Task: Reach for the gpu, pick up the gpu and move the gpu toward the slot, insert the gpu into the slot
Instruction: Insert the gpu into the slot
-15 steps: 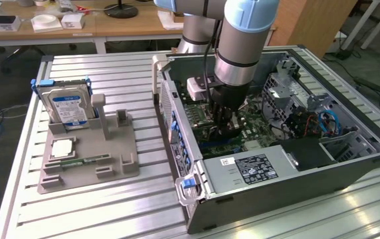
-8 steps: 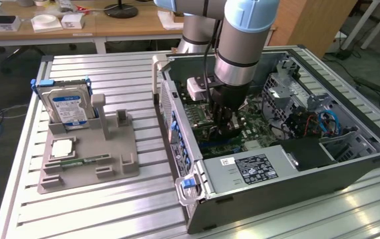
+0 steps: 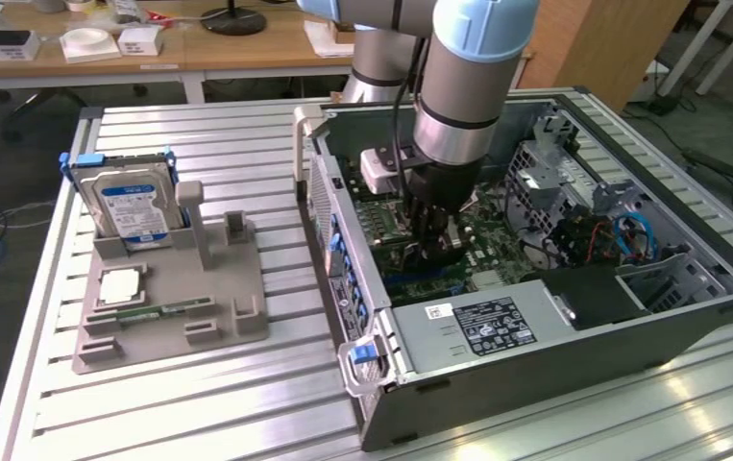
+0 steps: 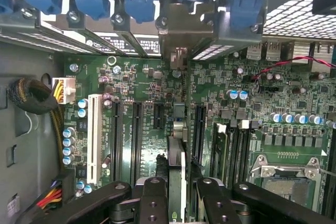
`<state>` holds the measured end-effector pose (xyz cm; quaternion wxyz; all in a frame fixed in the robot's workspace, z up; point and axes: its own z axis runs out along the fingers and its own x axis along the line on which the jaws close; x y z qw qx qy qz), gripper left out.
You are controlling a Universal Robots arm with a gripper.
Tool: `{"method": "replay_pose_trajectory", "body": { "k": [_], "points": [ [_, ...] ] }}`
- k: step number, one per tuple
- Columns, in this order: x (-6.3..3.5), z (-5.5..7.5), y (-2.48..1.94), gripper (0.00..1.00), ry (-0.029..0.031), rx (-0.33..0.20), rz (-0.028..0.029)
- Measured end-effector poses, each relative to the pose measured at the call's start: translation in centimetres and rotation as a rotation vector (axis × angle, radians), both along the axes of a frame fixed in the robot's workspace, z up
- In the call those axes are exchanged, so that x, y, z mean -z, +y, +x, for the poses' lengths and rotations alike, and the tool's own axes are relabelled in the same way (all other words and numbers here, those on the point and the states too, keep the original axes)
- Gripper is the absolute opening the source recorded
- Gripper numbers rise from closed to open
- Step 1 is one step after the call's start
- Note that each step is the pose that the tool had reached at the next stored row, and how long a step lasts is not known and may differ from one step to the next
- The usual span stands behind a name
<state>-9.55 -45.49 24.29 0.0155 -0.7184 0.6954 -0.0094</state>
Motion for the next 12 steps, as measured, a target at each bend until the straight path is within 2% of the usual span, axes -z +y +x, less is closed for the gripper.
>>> {"method": "replay_pose_trajectory", "body": {
  "k": [8,12],
  "points": [
    [-0.16,-0.15,-0.01,0.26,0.0003,0.000,-0.0003],
    [-0.15,-0.17,-0.25,0.26,0.0003,0.001,-0.0001]
  ]
}}
